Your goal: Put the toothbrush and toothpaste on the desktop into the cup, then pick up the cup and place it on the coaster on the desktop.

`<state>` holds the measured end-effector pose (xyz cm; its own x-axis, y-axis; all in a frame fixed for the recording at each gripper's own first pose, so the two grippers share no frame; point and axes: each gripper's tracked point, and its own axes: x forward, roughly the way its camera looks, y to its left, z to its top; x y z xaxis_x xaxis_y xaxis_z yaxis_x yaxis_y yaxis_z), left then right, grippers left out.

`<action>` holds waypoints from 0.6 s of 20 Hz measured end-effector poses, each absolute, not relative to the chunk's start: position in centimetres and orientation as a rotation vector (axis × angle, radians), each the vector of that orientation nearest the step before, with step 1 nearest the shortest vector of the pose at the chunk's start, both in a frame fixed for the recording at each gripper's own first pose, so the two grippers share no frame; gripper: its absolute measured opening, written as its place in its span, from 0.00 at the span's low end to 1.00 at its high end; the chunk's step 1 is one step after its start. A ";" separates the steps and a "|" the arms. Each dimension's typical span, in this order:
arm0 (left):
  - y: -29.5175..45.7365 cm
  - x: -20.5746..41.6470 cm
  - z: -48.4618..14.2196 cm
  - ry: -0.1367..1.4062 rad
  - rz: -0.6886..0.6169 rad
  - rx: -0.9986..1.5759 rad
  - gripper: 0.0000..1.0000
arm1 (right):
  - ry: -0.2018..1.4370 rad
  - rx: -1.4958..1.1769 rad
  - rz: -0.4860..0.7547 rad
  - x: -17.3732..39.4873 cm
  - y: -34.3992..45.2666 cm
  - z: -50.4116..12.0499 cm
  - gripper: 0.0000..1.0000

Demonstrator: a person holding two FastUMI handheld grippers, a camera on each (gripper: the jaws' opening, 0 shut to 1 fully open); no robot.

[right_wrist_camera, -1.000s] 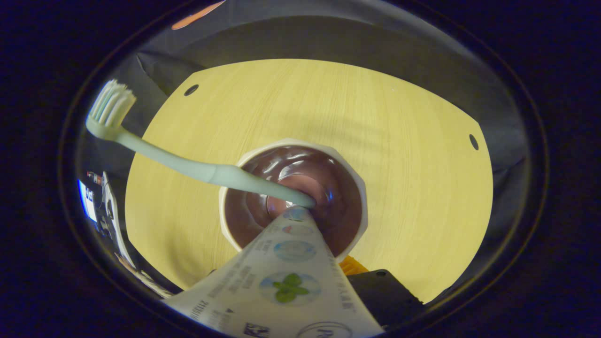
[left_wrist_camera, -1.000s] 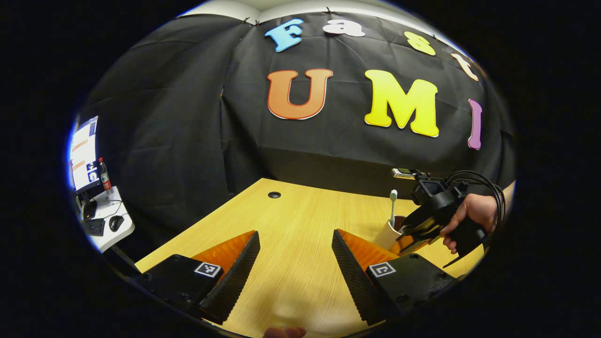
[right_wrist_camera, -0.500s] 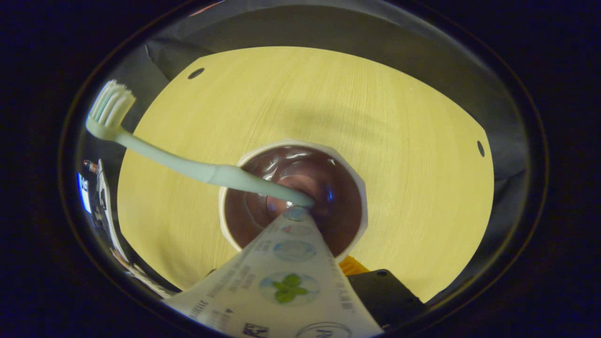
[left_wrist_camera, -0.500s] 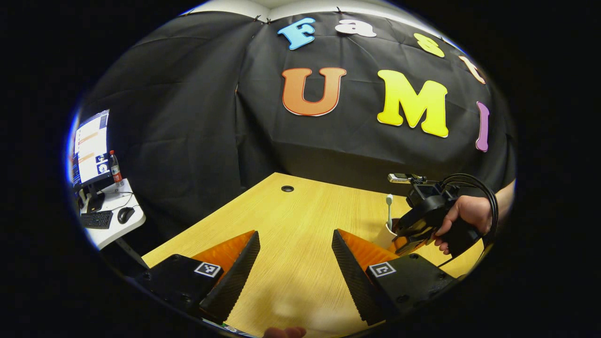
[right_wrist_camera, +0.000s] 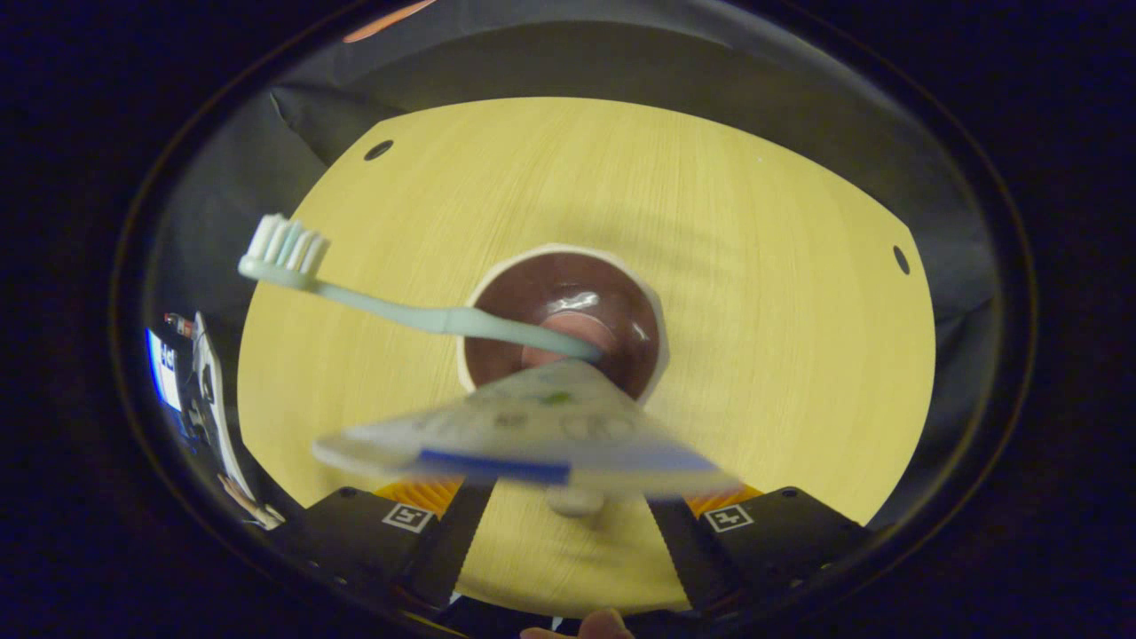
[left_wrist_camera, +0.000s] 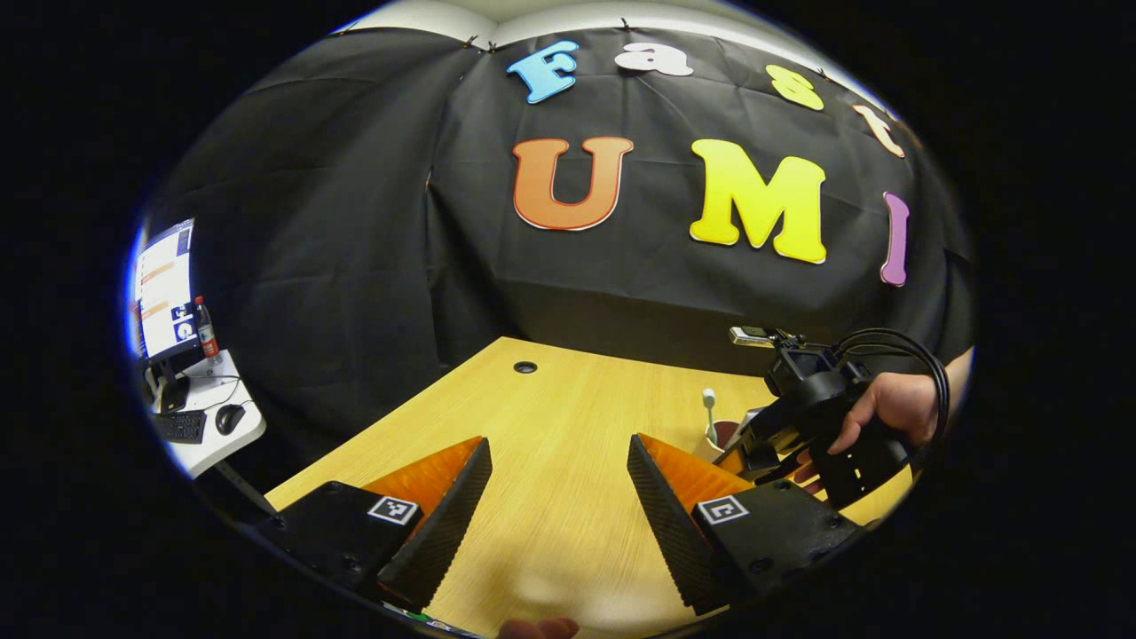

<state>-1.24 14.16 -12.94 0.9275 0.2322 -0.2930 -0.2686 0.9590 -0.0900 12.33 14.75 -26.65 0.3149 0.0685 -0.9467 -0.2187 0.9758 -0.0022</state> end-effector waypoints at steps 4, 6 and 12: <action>11.7 0.0 -12.0 0.273 0.185 -0.119 0.98 | 1.177 -0.107 0.178 8.7 11.8 -24.5 0.94; 10.2 0.9 -11.2 0.258 0.138 -0.105 0.98 | 1.138 -0.091 0.150 7.0 9.5 -23.2 0.94; 4.6 3.5 -7.6 0.204 0.006 -0.069 0.98 | 0.869 -0.009 0.013 6.3 1.5 -16.8 0.94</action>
